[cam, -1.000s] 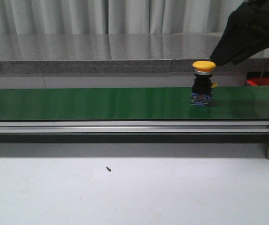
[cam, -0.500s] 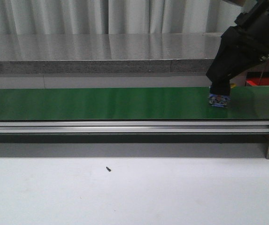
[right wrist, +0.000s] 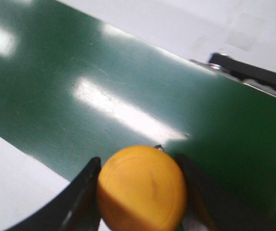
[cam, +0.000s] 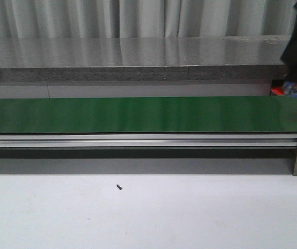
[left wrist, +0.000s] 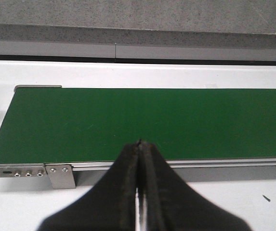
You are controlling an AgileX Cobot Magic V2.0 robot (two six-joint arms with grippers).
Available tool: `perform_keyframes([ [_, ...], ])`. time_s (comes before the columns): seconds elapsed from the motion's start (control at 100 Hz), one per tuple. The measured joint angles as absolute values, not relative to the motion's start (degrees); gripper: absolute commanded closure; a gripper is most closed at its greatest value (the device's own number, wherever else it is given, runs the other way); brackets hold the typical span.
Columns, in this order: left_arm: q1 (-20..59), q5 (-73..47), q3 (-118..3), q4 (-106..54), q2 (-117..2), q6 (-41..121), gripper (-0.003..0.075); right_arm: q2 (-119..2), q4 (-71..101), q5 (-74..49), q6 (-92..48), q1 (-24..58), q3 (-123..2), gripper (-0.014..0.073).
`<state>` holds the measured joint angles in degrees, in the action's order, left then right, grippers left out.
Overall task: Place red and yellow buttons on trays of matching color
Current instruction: 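Lower the second yellow button into the yellow tray and open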
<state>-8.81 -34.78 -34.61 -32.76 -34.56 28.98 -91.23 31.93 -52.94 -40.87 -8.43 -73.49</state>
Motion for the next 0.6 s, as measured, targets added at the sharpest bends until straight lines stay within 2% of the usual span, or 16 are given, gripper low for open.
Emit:
perform_keyframes([
  [0.33, -8.81, -34.81, -34.61, -32.76, -34.56, 28.98, 0.0740, -77.61, 35.40, -50.26, -33.59, -30.92, -60.03, 0.0375],
  [0.42, -8.81, -34.81, -34.61, -32.76, -34.56, 28.98, 0.0740, -76.24, 35.59, -46.67, -31.52, -34.23, -55.78, 0.0375],
  [0.6, -8.27, -34.81, -34.61, -32.76, -34.56, 28.98, 0.0739, -76.11, 35.32, -37.12, -29.78, -35.40, -47.20, 0.0375],
])
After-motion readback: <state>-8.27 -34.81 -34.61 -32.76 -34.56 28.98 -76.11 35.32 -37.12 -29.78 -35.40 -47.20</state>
